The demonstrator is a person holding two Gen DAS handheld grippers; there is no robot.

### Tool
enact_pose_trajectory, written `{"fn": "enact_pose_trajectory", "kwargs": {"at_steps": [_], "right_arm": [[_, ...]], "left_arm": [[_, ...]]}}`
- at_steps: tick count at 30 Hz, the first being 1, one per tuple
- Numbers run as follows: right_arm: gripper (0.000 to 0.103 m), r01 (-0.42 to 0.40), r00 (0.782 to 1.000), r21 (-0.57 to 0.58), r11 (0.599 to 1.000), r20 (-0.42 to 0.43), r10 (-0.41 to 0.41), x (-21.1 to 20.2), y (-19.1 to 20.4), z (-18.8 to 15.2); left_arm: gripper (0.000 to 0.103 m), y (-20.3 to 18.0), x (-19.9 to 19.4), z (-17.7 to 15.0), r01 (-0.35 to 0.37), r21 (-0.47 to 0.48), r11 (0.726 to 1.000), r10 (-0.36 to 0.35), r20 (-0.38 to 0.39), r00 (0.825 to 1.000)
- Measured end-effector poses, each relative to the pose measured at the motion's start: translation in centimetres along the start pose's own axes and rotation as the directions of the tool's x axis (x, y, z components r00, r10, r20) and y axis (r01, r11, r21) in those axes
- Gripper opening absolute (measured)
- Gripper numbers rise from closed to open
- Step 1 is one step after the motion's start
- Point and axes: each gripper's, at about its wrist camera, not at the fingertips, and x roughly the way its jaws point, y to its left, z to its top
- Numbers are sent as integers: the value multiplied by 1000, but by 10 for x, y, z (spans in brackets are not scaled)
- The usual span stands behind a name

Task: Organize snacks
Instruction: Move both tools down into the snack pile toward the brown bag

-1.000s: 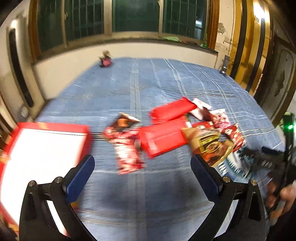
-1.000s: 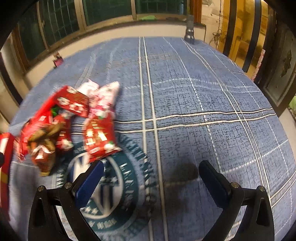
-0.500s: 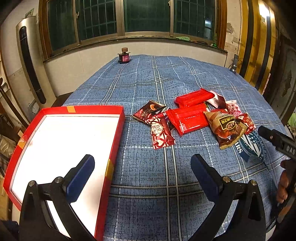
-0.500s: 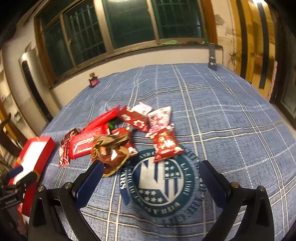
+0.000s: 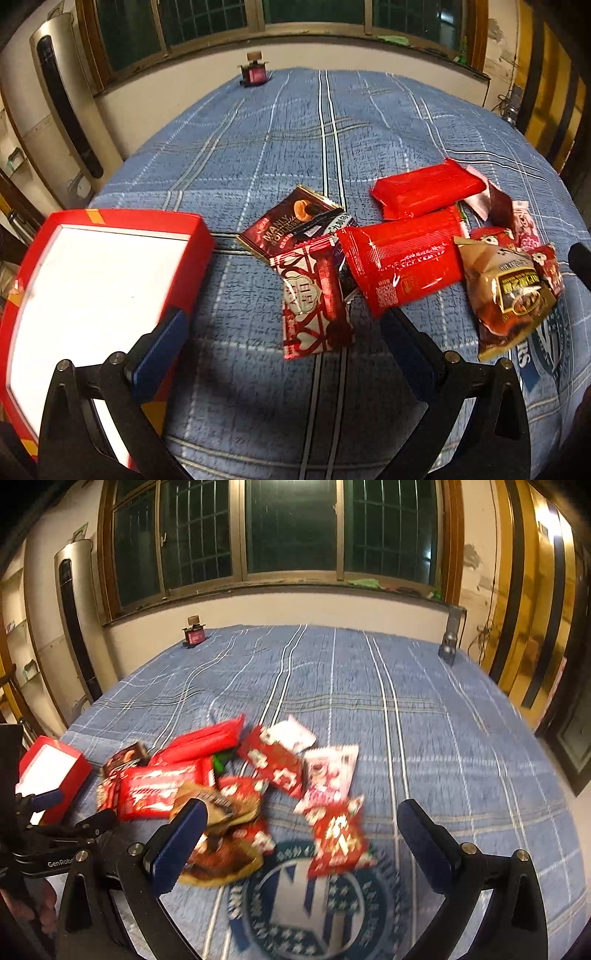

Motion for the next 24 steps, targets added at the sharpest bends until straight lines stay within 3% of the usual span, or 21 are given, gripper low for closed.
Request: {"fn": "enact_pose_trajectory", "kwargs": {"at_steps": [2,7,12,20,24], "right_arm": [[103,-3,1000,11,1000,4,3,6,-5,0],[103,-130,990,26,991,-58,132,20,0,0],[102,-142,982,-58,988,-133,133,38,29,3],[99,-177,973,-85,981,-167,161,55,54,-7],[88,-180,968,-97,979,-194,159,65,57,-11]], "left_arm": [[103,-3,3,0,-10,19,1000,10,1,1000],[103,-3,9,0,-8,24,1000,8,-6,1000],[103,-1,17,3,1,18,1000,-1,-24,1000],[103,-7,17,2,3,21,1000,-3,-11,1000],[103,-11,18,3,3,14,1000,-3,-5,1000]]}}
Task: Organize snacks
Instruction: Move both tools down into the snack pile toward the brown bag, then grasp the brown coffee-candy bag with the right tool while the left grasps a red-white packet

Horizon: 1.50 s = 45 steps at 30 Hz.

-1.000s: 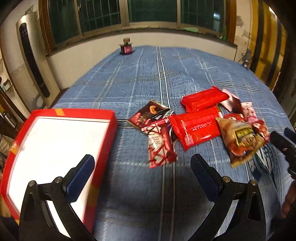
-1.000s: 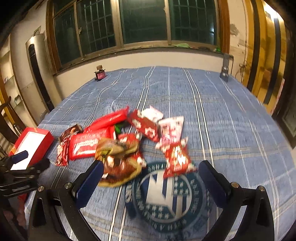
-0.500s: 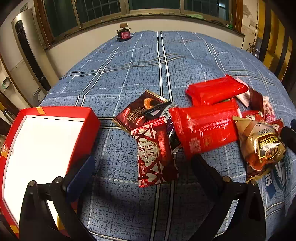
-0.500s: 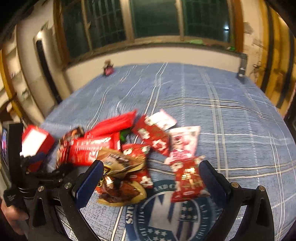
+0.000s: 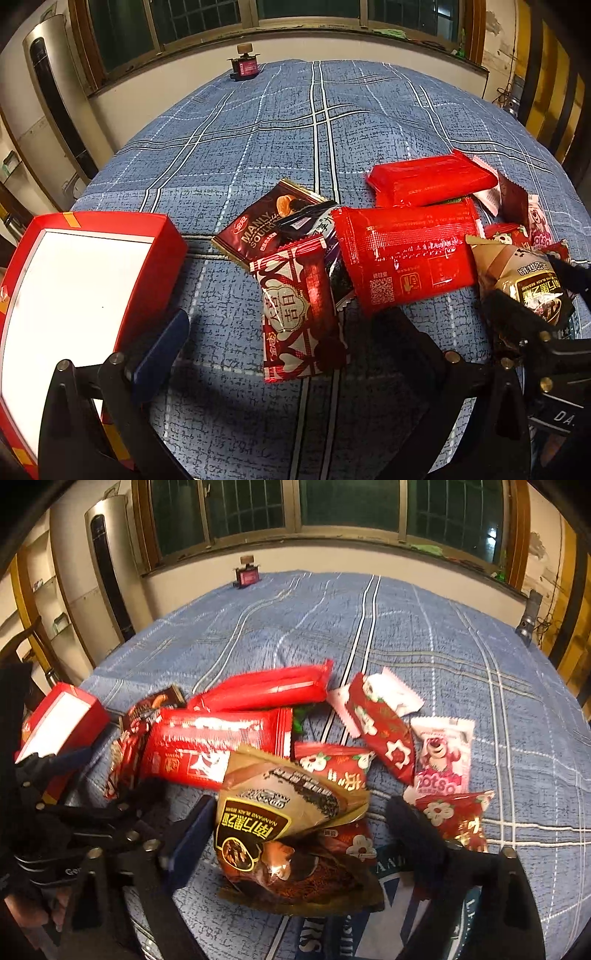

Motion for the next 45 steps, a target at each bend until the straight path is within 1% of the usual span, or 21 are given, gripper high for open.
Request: {"fn": "enact_pose_trajectory", "kwargs": {"at_steps": [2,3,6,9,15,17,18,19,20,21,23,25,26,27,28,30,31,39,42,44,45], "right_arm": [[83,-24,1000,15,1000,-6,24,3,-2,-2],[84,-30,1000,17,999,-7,30,3,-2,-2],[76,-32,999,21,999,4,32,3,-3,-3],[72,-51,999,37,998,5,51,3,-5,-4],[62,-84,996,57,995,10,84,0,-10,-4],[60,-100,995,72,992,5,100,-1,-13,-5],[58,-113,994,87,990,4,113,-3,-17,-5],[54,-129,992,102,986,4,129,-4,-21,-5],[51,-154,988,126,980,5,154,-6,-26,-5],[49,-183,983,155,971,10,183,-8,-32,-5],[49,-223,975,223,949,39,220,-14,-47,-5],[48,-218,976,266,939,75,205,-21,-59,-5],[48,-212,977,282,936,89,194,-24,-64,-5],[48,-210,977,298,931,103,187,-27,-69,-5],[48,-211,976,306,928,109,186,-29,-72,-6],[48,-217,975,325,920,117,188,-30,-76,-5],[48,-219,975,332,917,117,191,-29,-78,-3],[48,-235,972,344,909,111,209,-26,-77,-5],[48,-242,970,340,909,116,215,-28,-76,-5],[48,-249,967,335,909,131,217,-31,-76,-5],[48,-255,965,327,910,144,218,-34,-75,-5]], "left_arm": [[103,0,1,1,1,-4,1000,-1,2,1000],[103,0,2,2,1,-6,1000,-1,3,1000],[103,-1,2,2,5,-7,1000,-5,6,1000],[103,-2,1,0,10,-6,1000,-10,10,1000],[102,-6,2,2,21,0,1000,-21,19,1000],[98,-8,1,2,32,10,999,-32,27,999],[92,-9,0,2,48,16,999,-49,30,998],[82,-9,0,2,87,14,996,-87,27,996],[81,-9,0,2,108,10,994,-108,25,994],[79,-10,-1,2,109,18,994,-109,29,994],[71,-10,-2,3,127,37,991,-128,33,991],[52,-7,-4,2,140,52,989,-142,36,989],[48,-4,-5,1,147,52,988,-149,36,988],[41,-1,-6,1,158,48,986,-159,36,987],[37,3,-6,1,173,38,984,-174,35,984],[37,10,-7,1,201,18,979,-202,35,979],[37,10,-7,1,200,17,980,-201,35,979],[38,4,-3,3,126,30,992,-127,37,991],[36,8,-4,3,142,9,990,-142,38,989],[32,10,-5,2,158,1,987,-158,34,987],[22,12,-7,2,162,-4,987,-162,37,986]]}}
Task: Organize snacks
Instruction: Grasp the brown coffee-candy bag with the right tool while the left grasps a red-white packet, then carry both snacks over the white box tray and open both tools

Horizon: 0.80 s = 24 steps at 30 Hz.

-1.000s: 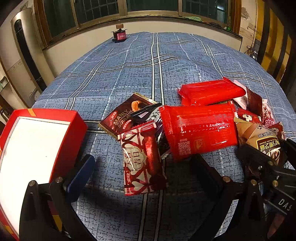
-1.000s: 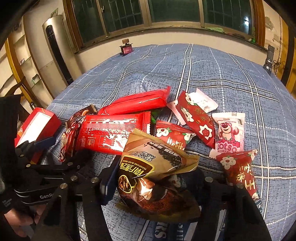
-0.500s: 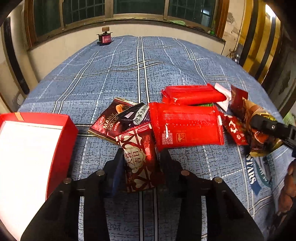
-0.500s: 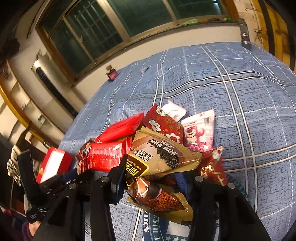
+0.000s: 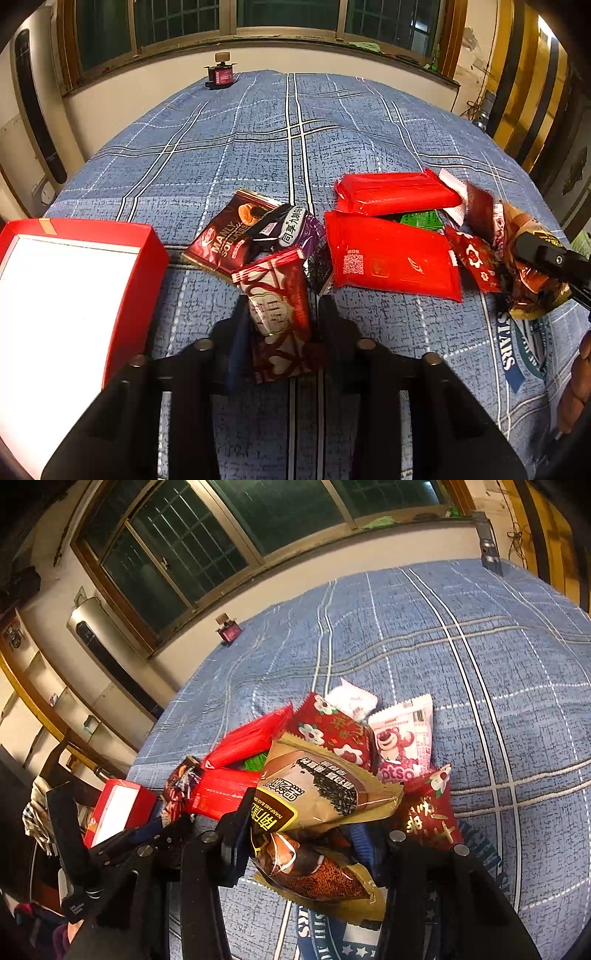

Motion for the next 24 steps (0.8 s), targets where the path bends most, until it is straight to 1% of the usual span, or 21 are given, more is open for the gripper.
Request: {"fn": "enact_pose_trajectory", "kwargs": {"at_steps": [2,4,7,10,14,16,18,20,22,24], "right_arm": [[48,-13,1000,-17,1000,23,13,-5,4,0],[48,-29,998,-41,999,50,31,-10,9,-1],[48,-39,996,-68,997,73,44,-13,14,-1],[48,-32,995,-77,997,93,39,-14,14,-2],[48,-6,992,-86,996,122,16,-16,13,-2],[48,14,991,-101,995,132,0,-17,14,-3],[48,14,990,-121,993,140,3,-17,17,-5],[48,19,991,-141,990,133,0,-17,23,-8],[48,20,993,-157,987,117,-2,-17,32,-15],[48,-5,996,-188,982,84,21,-17,50,-24]], "left_arm": [[21,1,-9,-2,23,-11,1000,-23,24,999],[21,-5,-20,-8,31,17,999,-32,45,998],[21,-8,-27,-18,51,32,998,-52,38,998],[21,-8,-39,-30,85,25,996,-86,37,996],[21,-5,-70,-46,124,42,991,-126,62,990],[21,-2,-91,-54,120,41,992,-124,91,988],[21,7,-111,-59,124,30,992,-126,124,984],[21,20,-134,-63,106,19,994,-108,169,980],[21,37,-154,-67,80,-1,997,-78,215,974],[21,54,-171,-71,39,-22,999,-33,255,966]]}}
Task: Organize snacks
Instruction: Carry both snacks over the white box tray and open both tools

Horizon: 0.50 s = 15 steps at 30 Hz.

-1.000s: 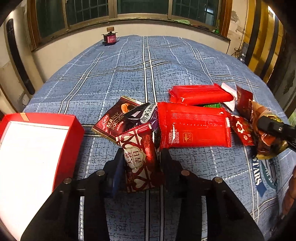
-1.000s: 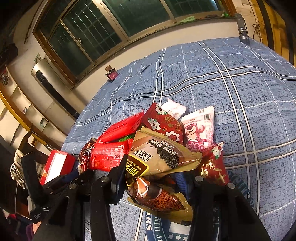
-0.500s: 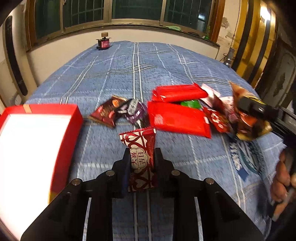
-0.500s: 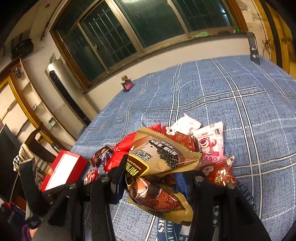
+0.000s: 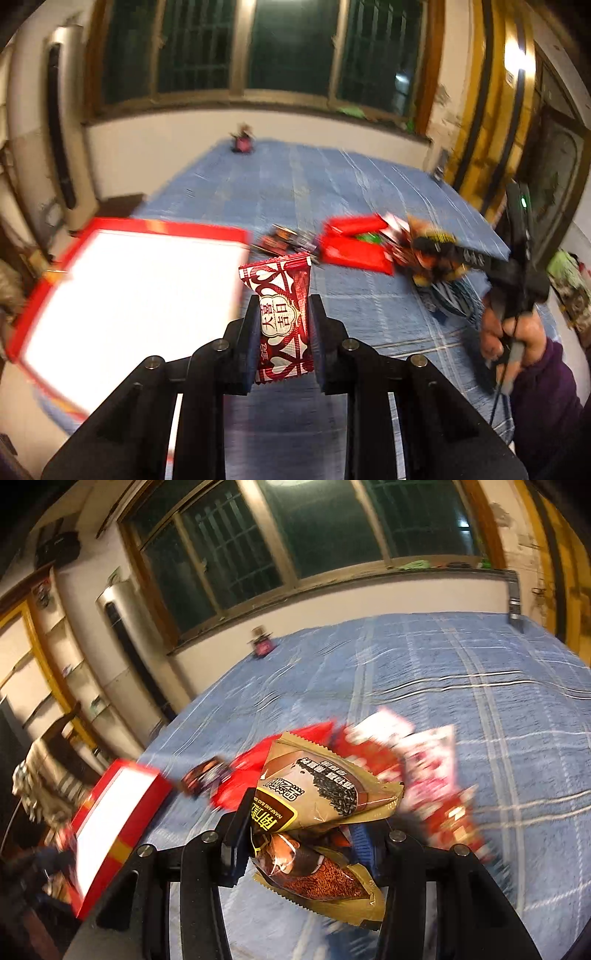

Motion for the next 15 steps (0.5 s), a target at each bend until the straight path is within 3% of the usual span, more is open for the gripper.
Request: {"fn": "enact_pose_trajectory", "kwargs": {"at_steps": [6,13,15], "right_arm": [[48,-161,984,-95,982,-95,152,9,86,-12],[48,-382,912,-126,915,-208,352,46,199,-21],[48,-382,912,-161,910,-222,344,57,224,-30]], "left_arm": [[21,59,-21,0,-145,-71,987,148,45,988],[21,105,-2,-12,-221,-136,966,220,-23,975],[21,113,2,-18,-230,-147,962,226,-42,973]]}}
